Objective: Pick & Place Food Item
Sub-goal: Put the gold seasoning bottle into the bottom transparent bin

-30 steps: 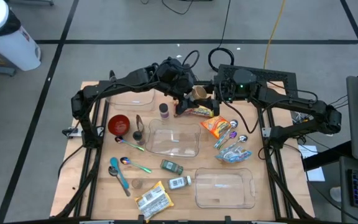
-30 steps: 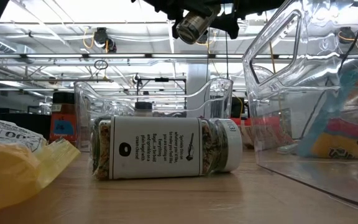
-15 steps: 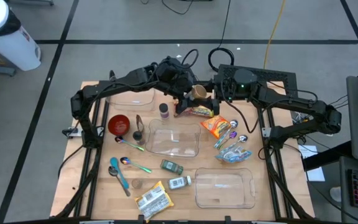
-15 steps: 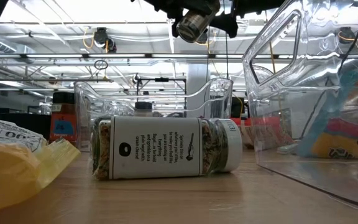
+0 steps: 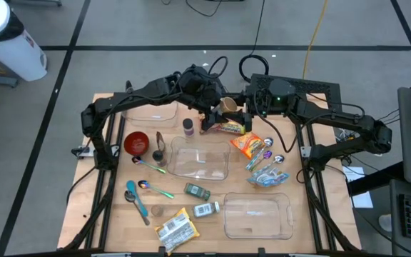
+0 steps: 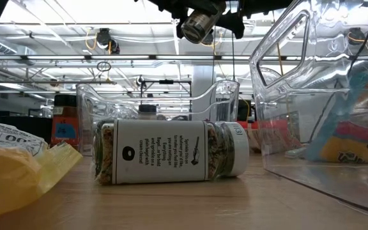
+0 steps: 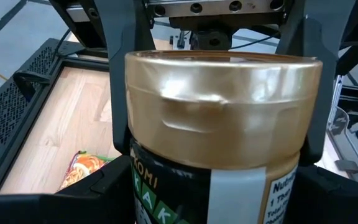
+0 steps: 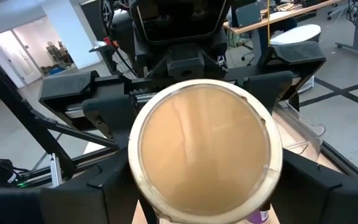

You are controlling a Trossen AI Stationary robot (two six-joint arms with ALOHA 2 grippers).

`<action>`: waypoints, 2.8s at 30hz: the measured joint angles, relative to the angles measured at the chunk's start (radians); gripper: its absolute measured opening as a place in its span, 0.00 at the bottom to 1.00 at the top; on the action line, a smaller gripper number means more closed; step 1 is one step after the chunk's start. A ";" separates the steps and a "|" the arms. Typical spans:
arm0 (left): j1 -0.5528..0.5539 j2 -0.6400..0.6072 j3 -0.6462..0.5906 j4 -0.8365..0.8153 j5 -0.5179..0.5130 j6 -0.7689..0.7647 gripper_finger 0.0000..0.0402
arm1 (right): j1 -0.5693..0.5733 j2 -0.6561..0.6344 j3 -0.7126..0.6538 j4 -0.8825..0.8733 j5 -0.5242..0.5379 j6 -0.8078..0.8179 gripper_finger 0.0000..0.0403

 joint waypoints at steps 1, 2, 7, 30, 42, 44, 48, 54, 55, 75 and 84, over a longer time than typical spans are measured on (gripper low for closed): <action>0.000 0.000 0.000 0.002 0.000 -0.002 0.69 | 0.000 0.000 0.000 0.000 0.000 0.000 0.67; 0.000 0.000 0.000 0.005 0.000 -0.008 0.69 | 0.000 -0.001 0.000 0.001 -0.001 0.002 0.67; 0.000 -0.001 0.000 0.052 -0.002 -0.089 0.89 | -0.016 -0.036 0.000 0.002 -0.008 -0.011 0.67; 0.081 -0.375 0.000 0.021 -0.083 -0.094 0.64 | 0.030 -0.341 0.001 -0.504 0.016 -0.084 0.67; 0.067 -0.420 0.000 -0.108 -0.131 -0.142 0.64 | 0.415 -0.182 0.001 -0.557 0.111 -0.058 0.67; 0.051 -0.412 0.000 -0.112 -0.131 -0.180 0.63 | 0.463 -0.145 0.001 -0.552 0.136 -0.054 0.67; -0.007 -0.389 -0.001 -0.120 -0.131 -0.240 0.62 | 0.554 -0.086 0.001 -0.549 0.217 -0.056 0.67; -0.151 -0.359 -0.001 -0.121 -0.152 -0.355 0.62 | 0.695 -0.025 0.001 -0.525 0.283 0.027 0.67; -0.188 -0.353 -0.001 -0.115 -0.171 -0.368 0.61 | 0.724 -0.021 0.001 -0.532 0.307 0.037 0.67; -0.498 -0.157 -0.001 0.150 -0.691 -0.453 0.56 | 0.782 -0.164 0.002 -0.548 0.376 -0.230 0.67; -0.486 -0.063 -0.001 0.261 -0.691 -0.616 0.50 | 0.736 -0.207 0.002 -0.567 0.298 -0.296 0.67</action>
